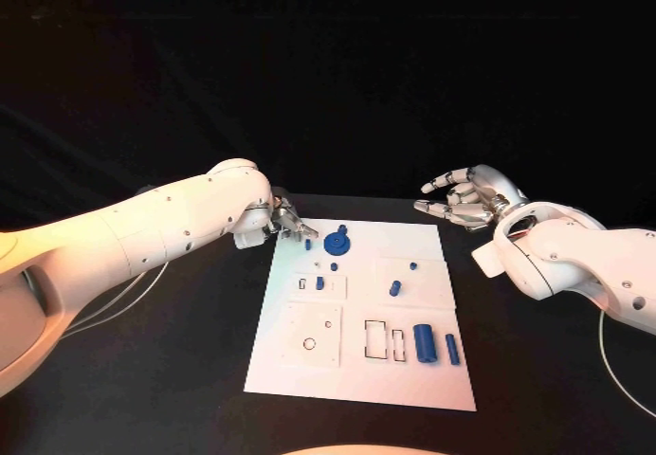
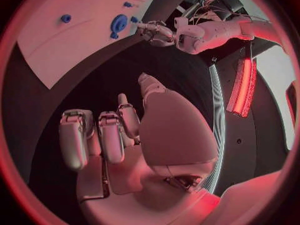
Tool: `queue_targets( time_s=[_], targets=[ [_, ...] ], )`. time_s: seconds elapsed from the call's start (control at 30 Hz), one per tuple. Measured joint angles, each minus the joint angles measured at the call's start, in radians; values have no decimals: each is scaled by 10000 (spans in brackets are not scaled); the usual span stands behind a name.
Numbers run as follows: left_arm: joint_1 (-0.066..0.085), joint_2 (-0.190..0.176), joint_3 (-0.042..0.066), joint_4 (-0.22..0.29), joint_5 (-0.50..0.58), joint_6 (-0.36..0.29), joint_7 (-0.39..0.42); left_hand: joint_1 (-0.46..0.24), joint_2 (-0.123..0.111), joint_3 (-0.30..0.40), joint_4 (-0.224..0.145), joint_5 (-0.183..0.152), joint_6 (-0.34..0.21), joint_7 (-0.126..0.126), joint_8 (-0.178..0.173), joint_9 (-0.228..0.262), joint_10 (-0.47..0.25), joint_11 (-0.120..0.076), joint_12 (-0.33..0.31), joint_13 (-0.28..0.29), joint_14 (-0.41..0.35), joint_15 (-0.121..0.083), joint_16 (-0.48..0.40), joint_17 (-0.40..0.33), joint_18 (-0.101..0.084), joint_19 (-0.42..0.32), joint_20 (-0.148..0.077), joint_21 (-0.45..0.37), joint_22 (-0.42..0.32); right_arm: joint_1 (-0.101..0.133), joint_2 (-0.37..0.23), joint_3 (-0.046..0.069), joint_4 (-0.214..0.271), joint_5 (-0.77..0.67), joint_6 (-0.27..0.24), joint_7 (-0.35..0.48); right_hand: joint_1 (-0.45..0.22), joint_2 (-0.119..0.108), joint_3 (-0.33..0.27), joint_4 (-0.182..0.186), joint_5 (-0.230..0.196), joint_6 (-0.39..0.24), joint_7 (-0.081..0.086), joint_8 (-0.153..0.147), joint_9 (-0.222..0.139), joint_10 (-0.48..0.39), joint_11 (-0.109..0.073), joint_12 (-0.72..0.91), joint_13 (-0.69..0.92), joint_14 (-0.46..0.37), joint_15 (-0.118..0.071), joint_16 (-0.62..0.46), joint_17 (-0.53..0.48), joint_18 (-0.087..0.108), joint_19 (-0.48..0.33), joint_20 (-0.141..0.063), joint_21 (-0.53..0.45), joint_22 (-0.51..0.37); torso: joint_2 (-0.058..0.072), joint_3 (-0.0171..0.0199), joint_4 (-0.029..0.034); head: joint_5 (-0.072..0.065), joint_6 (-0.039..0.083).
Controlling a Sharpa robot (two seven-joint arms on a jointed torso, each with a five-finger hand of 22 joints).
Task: Assemble the parts on the task board
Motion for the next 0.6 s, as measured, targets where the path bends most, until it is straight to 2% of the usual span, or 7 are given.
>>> queue_targets(
  time_s=[0.13,0.27,0.6],
  targets=[
    [-27,30,-1,-59,33,28,12,0,0,-28,-28,0,0,0,0,-17,8,7,14,61,0,-1,0,-1,-1,0,-1,0,17,-3,21,0,-12,3,-8,12,0,0,0,0,0,0,0,0,0,1,0,0,0,0,0,0,0,1,0,0,0,-1,-6,1,1,-10,-13],
    [-60,40,0,-87,65,45,25,155,155,-28,-28,0,38,37,-53,-80,129,-16,210,252,0,0,36,-1,-1,-1,-1,44,91,-9,50,0,-23,7,-10,21,0,0,28,28,0,0,0,0,0,1,0,0,1,0,0,0,-1,0,0,0,0,-1,-6,8,4,-36,-16],
    [-119,93,0,-204,125,65,45,289,289,3,-59,-1,74,0,-53,-139,128,-16,225,275,0,-1,37,-2,-1,-1,-1,43,105,-17,70,0,-29,14,-12,30,0,0,28,28,0,0,0,39,0,1,0,0,-9,0,0,0,-2,0,0,0,-41,-2,-5,9,-1,-63,-46]
  ],
)
